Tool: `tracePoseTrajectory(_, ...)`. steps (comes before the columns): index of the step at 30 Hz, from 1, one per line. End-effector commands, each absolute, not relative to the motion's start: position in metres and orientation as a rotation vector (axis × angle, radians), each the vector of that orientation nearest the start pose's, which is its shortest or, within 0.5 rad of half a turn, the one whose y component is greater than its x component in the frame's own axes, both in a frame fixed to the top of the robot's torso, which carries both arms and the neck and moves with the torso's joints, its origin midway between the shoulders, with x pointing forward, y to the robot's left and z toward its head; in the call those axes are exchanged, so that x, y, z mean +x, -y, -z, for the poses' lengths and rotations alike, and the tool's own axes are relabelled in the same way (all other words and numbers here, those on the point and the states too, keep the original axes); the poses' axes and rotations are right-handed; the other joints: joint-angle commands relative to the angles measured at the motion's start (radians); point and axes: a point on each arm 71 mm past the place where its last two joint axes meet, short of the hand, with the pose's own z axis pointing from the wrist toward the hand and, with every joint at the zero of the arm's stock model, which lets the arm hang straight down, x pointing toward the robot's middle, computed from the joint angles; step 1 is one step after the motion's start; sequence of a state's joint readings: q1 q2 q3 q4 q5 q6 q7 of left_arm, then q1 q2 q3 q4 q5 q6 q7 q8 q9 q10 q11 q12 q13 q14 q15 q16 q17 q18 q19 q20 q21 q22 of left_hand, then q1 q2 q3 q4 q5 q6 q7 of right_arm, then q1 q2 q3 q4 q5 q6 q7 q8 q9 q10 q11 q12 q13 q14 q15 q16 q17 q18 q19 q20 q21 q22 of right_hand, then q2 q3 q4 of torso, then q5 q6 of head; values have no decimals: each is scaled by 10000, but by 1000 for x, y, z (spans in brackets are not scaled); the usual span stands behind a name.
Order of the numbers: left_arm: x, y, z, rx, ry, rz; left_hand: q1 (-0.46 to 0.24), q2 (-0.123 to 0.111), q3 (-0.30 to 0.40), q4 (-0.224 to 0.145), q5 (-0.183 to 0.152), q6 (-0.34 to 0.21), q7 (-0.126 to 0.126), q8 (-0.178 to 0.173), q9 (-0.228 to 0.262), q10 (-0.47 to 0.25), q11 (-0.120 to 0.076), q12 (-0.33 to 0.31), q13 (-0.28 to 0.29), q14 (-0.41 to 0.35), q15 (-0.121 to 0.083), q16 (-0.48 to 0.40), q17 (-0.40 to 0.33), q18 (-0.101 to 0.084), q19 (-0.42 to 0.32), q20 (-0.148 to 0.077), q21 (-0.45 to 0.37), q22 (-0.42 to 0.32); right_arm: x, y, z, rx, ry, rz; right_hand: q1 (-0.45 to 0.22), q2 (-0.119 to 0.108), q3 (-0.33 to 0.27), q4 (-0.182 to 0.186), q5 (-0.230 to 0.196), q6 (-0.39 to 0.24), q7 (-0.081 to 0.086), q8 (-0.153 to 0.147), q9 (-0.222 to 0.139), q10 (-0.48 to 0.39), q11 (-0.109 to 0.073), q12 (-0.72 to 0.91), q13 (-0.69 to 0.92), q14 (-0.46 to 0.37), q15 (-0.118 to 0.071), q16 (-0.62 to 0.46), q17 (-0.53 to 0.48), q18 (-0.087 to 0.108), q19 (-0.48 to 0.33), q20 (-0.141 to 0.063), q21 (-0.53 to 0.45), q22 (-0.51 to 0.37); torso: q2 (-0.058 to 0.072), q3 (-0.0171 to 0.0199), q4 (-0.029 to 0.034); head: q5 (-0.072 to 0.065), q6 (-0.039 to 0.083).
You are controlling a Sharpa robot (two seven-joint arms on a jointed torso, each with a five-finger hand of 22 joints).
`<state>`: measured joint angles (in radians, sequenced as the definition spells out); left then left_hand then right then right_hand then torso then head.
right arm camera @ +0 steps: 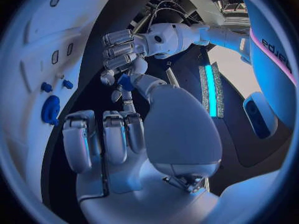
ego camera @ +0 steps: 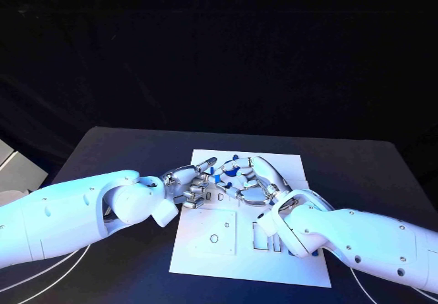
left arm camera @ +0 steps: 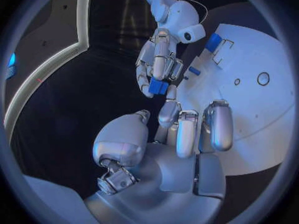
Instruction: Assemble the parts on the task board
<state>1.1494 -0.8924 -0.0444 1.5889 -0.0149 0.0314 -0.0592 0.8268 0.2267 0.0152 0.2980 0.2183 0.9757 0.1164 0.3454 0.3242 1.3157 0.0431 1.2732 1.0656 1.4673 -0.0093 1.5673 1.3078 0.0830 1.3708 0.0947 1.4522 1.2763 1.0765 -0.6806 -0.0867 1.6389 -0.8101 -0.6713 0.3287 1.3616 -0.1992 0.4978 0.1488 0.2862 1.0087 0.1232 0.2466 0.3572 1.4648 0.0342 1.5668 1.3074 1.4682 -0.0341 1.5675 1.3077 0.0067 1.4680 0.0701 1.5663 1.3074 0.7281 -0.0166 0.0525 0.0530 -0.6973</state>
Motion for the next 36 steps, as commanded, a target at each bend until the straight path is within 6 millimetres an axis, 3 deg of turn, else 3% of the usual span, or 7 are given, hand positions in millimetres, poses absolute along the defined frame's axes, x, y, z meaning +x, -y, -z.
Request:
tracePoseTrajectory(1, 445, -190, 222, -12265, -20893, 16070, 25, 95, -58, -23, 50, 81, 3, 55, 24, 66, -18, 56, 22, 1035, -82, 35, 2630, -189, 71, -10, 44, 19, 421, 96, 212, 3170, -14427, -13805, -4, 77, -19, -42, -1, 73, -19, 69, 10, 1060, 86, 40, 2634, 1026, 74, 33, 2631, -67, 1028, 55, 45, 2634, 2, 4, 3, 4, -13)
tracePoseTrajectory(36, 449, -198, 224, -12462, -20699, 15811, 326, 113, -91, -44, 80, 358, -137, 277, 396, 180, -146, 33, 107, 1035, -199, 35, 2630, -212, 157, -111, 100, 139, 423, 99, 214, 3162, -14499, -13731, -6, 91, -31, -67, 4, 78, -17, 87, 22, 1060, 87, 40, 2634, 1026, 74, 33, 2631, -67, 1028, 60, 45, 2634, 4, 9, 5, -2, -42)
